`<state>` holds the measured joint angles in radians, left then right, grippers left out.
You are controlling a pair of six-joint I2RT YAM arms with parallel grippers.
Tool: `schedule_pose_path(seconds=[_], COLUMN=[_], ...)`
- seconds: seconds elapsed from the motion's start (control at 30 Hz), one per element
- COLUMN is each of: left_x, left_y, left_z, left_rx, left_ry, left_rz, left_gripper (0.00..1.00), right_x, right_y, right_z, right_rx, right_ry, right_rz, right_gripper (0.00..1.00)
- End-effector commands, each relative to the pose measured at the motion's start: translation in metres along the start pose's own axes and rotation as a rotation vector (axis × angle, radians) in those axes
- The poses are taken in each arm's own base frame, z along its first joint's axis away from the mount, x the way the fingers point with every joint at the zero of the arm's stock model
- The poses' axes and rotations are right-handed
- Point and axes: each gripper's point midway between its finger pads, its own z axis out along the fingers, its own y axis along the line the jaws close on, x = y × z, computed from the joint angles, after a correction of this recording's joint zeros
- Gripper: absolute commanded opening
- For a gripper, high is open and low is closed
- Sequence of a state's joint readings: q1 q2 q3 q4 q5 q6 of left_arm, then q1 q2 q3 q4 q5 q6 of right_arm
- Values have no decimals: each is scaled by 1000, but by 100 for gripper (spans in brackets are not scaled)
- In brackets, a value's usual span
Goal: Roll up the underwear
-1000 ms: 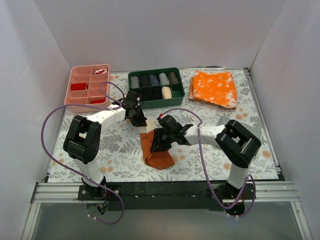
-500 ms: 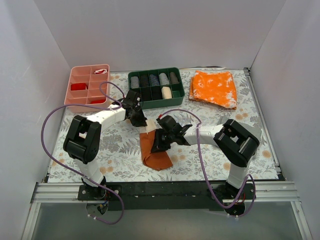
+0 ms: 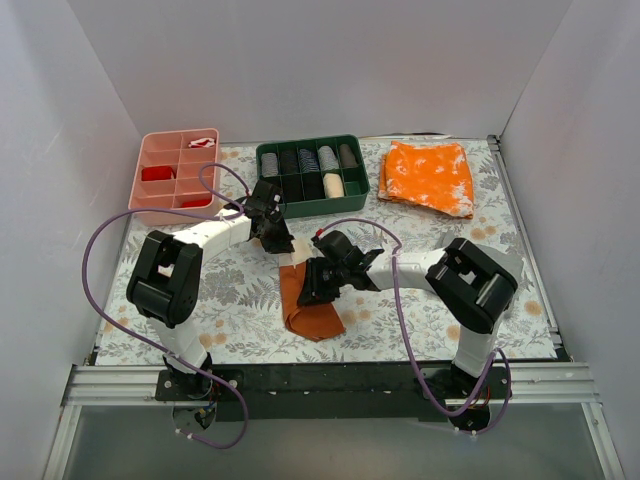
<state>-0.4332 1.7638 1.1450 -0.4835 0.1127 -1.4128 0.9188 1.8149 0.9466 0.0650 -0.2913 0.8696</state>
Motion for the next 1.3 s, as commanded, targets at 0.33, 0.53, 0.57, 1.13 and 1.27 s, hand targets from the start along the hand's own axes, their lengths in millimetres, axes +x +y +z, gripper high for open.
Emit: schedule_pose_path(seconds=[0.33, 0.53, 0.57, 1.13, 1.27], left_x=[-3, -3, -3, -2, -2], left_y=[-5, -5, -5, -3, -3], left_z=[-1, -1, -1, 0, -1], left_rx=[26, 26, 25, 22, 21], left_ry=[-16, -16, -17, -14, -17], left_rz=[7, 7, 7, 7, 8], left_gripper=[0, 0, 0, 0, 0], right_x=[-11, -10, -9, -12, -16], right_y=[25, 21, 19, 26, 36], right_z=[3, 9, 9, 9, 1], right_rx=[-93, -77, -70, -118, -163], right_ry=[-26, -11, -6, -28, -61], right_rz=[-1, 13, 18, -7, -31], right_gripper=[35, 36, 35, 1, 1])
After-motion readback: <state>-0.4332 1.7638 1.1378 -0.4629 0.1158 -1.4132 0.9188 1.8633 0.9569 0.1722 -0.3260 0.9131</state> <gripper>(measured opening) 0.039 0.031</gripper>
